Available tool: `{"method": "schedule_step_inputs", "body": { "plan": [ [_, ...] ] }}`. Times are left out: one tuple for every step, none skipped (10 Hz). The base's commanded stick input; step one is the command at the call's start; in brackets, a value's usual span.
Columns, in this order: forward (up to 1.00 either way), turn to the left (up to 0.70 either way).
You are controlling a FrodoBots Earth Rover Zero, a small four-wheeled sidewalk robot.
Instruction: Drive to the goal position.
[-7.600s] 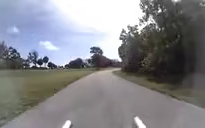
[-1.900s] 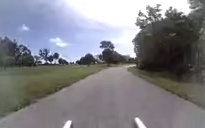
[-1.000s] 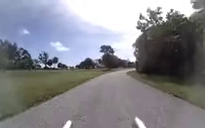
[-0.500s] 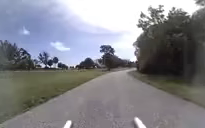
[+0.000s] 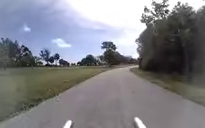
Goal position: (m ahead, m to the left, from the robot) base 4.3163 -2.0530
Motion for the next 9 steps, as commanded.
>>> {"method": "schedule_step_inputs", "body": {
  "plan": [
    [0.50, 0.00],
    [0.50, -0.50],
    [0.50, -0.50],
    [0.50, -0.50],
    [0.50, -0.31],
    [0.50, -0.05],
    [0.50, 0.00],
    [0.50, 0.00],
    [0.50, 0.00]
  ]
}}
